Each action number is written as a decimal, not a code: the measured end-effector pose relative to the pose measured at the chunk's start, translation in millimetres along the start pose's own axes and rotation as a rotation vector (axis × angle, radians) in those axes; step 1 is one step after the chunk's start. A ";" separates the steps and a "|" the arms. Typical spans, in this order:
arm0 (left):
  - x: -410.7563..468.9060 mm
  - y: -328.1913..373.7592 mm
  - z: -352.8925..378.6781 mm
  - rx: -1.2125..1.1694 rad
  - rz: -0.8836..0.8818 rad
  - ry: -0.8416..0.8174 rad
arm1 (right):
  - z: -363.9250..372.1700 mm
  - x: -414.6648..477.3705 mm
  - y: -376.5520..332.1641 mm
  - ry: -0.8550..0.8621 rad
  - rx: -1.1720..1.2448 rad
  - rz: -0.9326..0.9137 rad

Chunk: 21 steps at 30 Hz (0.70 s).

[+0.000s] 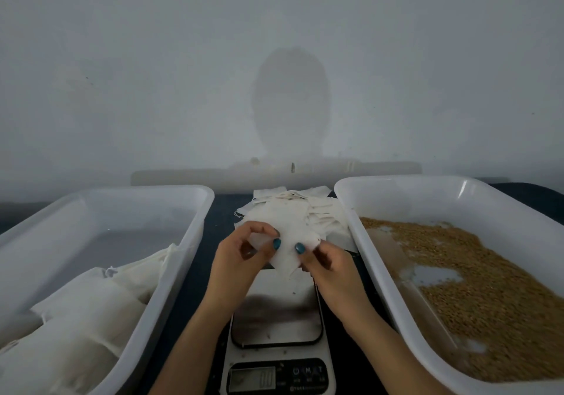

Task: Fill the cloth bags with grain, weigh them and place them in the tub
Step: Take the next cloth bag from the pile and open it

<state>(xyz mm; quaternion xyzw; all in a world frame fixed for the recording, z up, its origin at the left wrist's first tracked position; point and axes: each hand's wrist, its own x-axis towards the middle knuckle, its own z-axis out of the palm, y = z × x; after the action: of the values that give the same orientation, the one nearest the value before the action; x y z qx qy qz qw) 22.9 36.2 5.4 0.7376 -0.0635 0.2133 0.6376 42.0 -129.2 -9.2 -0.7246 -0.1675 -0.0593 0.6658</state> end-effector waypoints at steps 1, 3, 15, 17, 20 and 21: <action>-0.6 0.5 0.4 0.022 -0.007 0.020 | -1.4 0.3 0.3 0.002 0.046 0.016; -1.7 0.4 2.2 0.061 -0.020 0.062 | -2.3 -0.3 0.0 -0.024 0.108 0.039; -5.9 9.4 4.8 0.108 0.066 0.006 | 2.8 -4.2 5.7 0.102 0.192 0.071; -4.7 8.0 3.0 0.125 0.064 0.029 | 2.7 -3.5 6.0 0.104 0.164 0.088; -3.7 5.5 0.0 0.178 0.082 0.025 | 1.8 -2.5 7.0 0.141 0.166 0.086; -3.4 5.5 -1.0 0.199 0.100 0.002 | 1.4 -2.3 7.6 0.145 0.165 0.062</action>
<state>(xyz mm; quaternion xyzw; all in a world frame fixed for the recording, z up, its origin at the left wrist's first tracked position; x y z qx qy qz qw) 17.6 35.6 9.2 0.7929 -0.0780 0.2506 0.5499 42.2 -128.7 -17.2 -0.6660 -0.1007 -0.0772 0.7351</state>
